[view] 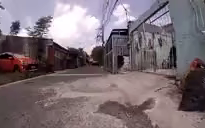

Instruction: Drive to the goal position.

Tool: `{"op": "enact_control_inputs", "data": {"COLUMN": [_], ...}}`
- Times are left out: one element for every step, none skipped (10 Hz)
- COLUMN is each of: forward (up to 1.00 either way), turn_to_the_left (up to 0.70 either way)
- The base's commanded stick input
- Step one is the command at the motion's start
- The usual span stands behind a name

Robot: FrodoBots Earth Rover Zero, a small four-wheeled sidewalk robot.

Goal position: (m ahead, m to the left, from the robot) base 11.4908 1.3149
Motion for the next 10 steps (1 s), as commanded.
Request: {"op": "enact_control_inputs", "data": {"forward": [1.00, 1.00, 1.00, 1.00, 1.00, 1.00, 1.00, 1.00, 1.00, 1.00], "turn_to_the_left": [0.00, 0.00, 0.00, 0.00, 0.00, 0.16, 0.17, 0.00, 0.00, 0.00]}}
